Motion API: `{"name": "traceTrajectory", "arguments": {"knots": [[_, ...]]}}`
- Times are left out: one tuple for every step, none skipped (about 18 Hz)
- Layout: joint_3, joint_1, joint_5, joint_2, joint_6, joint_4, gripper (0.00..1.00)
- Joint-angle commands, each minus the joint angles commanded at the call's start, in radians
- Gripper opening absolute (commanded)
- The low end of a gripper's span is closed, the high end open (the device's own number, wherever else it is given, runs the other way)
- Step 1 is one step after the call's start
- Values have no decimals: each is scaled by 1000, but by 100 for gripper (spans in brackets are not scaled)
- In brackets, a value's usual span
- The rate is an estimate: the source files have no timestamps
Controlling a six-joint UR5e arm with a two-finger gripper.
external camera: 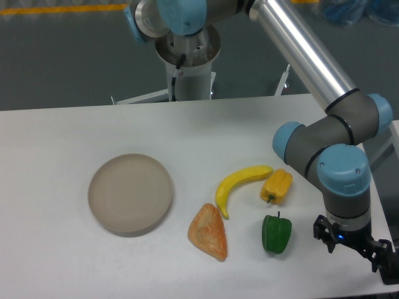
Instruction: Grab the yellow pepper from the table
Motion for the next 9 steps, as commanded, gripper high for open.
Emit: {"name": "traceTrajectory", "arguments": {"knots": [[-2,0,0,0,-2,0,100],[-3,0,0,2,-2,0,100],[-3,0,-2,3,-2,0,100],[-11,0,0,8,-3,-2,100],[-15,0,3,11,-5,-2,100],[-18,-2,2,14,-14,-2,100],[-17,-2,-2,12,-31,-2,100],[-17,-3,0,9,-53,0,100],[-20,-9,3,9,-73,-2,100]]}}
